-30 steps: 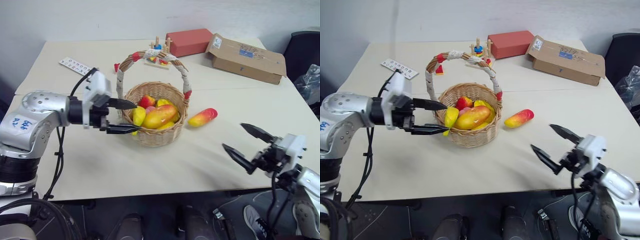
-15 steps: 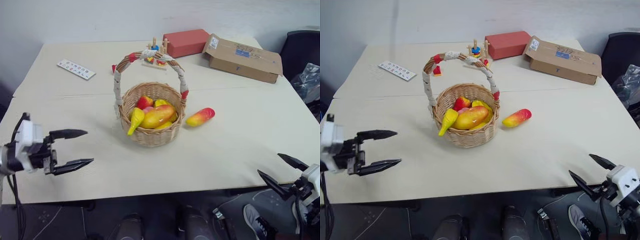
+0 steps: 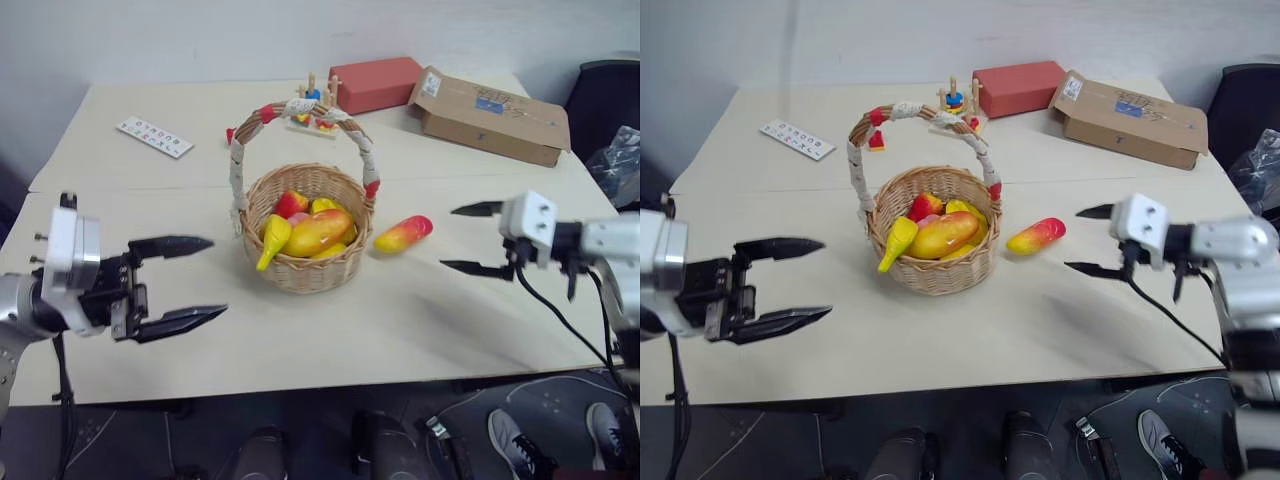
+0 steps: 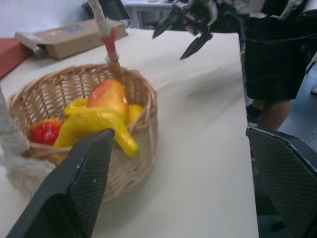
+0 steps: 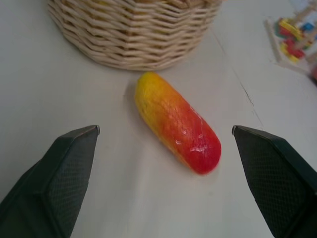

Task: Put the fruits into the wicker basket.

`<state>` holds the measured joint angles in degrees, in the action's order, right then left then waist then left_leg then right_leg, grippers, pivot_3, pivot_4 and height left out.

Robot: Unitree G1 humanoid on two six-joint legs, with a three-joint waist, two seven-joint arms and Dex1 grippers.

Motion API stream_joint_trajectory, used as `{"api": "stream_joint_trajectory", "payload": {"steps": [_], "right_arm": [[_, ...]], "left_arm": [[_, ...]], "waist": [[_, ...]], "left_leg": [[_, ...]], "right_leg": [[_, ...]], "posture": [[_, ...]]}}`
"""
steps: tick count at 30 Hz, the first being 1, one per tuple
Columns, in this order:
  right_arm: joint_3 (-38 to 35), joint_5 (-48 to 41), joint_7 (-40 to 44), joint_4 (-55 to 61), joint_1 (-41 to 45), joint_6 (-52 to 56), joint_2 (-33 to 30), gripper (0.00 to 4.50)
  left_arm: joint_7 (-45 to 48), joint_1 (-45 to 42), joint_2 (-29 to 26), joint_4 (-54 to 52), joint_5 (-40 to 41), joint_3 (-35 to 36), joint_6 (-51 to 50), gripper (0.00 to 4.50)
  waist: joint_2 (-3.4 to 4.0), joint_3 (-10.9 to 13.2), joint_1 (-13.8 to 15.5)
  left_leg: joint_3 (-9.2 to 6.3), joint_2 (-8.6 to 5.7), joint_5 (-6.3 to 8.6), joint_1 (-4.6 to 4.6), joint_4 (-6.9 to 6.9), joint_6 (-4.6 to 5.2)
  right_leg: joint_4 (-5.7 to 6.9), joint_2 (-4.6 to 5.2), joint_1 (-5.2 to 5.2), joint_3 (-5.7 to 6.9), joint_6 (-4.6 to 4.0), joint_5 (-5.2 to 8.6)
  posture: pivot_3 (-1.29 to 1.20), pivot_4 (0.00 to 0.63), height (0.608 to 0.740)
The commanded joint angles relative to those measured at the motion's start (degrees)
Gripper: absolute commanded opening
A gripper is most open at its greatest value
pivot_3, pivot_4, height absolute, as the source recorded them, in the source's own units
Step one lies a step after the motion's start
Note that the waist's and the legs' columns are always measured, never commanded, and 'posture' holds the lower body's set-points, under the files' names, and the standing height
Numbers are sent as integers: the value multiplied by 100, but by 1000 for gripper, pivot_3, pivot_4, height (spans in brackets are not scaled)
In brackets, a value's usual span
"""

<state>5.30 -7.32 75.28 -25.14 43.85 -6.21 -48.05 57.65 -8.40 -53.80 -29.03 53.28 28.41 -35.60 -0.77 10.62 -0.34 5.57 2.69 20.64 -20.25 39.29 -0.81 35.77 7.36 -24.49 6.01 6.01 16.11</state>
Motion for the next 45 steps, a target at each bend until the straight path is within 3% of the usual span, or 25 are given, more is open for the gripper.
{"api": "stream_joint_trajectory", "payload": {"steps": [1, 4, 9, 12, 18, 20, 22, 24, 27, 30, 35, 41, 45], "right_arm": [[537, 718, 114, -1336, 838, -566, 283, 4500], [1088, 1475, -160, -2796, 1834, -964, 765, 4500], [1361, 2030, -588, -4098, 2632, -1542, 1270, 4500], [1426, 2242, -500, -4545, 2853, -1425, 1436, 3947], [1033, 1914, 170, -4756, 2910, -1643, 1460, 2016], [651, 1522, 472, -4655, 2841, -1674, 1447, 1802], [399, 1182, 1181, -4428, 2687, -1558, 1355, 1802], [736, 607, 1641, -3609, 2218, -1247, 954, 1802], [1378, -892, 1722, -1075, 1068, 171, -117, 1802], [1146, -2108, 1677, 1354, 269, 1958, -710, 1802], [575, -3532, -244, 3535, 267, 4501, -16, 1802], [567, -3048, -3359, 3675, 1201, 6811, 1748, 1802], [607, -2338, -4368, 3254, 1408, 6768, 2407, 1802]], "left_arm": [[-497, -432, -147, -189, 468, -206, -452, 4476], [-810, -801, -222, -108, 814, -349, -867, 4476], [-715, -650, -298, -139, 769, -287, -957, 4476], [-673, -444, -290, -132, 715, -155, -905, 4500], [-526, 134, -185, -114, 556, 246, -677, 4500], [-568, 384, -81, -105, 545, 418, -634, 4500], [-644, 634, 80, -81, 565, 625, -589, 4500], [-560, 1048, 275, -23, 374, 870, -414, 4500], [-453, 1583, 555, 53, 165, 1146, -155, 4500], [-450, 1792, 729, 103, 65, 1203, 34, 4500], [-499, 1797, 848, 246, -84, 1085, 210, 4500], [-561, 1599, 838, 368, -161, 888, 274, 4500], [-617, 1526, 850, 351, -138, 863, 255, 4500]], "waist": [[0, 0, -4], [0, 0, -65], [0, 1, -163], [1, 1, -206], [3, 2, -273], [9, 6, -283], [12, 7, -284], [12, 8, -283], [17, 11, -209], [39, 24, -110], [44, 27, -169], [37, 23, -119], [23, 14, -116]], "left_leg": [[0, -1, 0, -5, -1, 0], [1, -6, 1, -11, 4, 2], [-10, -5, 2, -18, -1, 1], [-11, -4, 2, -18, -3, 0], [-13, -1, -1, -18, 4, -5], [-11, 0, -1, -18, 7, -6], [-12, 2, -1, -17, 7, -6], [-14, 5, -1, -17, 7, -8], [-23, 0, 2, -22, 3, -8], [-26, -3, 15, -33, 15, 2], [-28, 20, 26, 9, 48, -13], [-33, 17, 23, -6, 50, -15], [-26, 7, 25, -52, 60, -3]], "right_leg": [[2, 0, 0, 0, 3, -2], [5, 3, -2, 0, 5, -3], [1, 0, -4, 10, 4, -3], [-1, -2, -3, 10, 4, -3], [3, -3, -2, 8, 4, -3], [4, -4, -2, 7, 4, -3], [6, -5, -2, 6, 4, -3], [6, -8, -2, 6, 4, -2], [5, 0, -2, 12, 3, -2], [1, 6, -7, 16, 3, -2], [13, -4, 2, 5, -2, -6], [22, 5, -17, 6, -20, -12], [47, 9, -53, 12, -33, -22]], "posture": [[0, 150, 740], [0, 150, 740], [0, 150, 740], [0, 150, 740], [0, 150, 740], [0, 150, 740], [0, 150, 740], [0, 150, 740], [0, 150, 740], [0, 150, 740], [0, 150, 740], [0, 150, 740], [0, 150, 740]]}}
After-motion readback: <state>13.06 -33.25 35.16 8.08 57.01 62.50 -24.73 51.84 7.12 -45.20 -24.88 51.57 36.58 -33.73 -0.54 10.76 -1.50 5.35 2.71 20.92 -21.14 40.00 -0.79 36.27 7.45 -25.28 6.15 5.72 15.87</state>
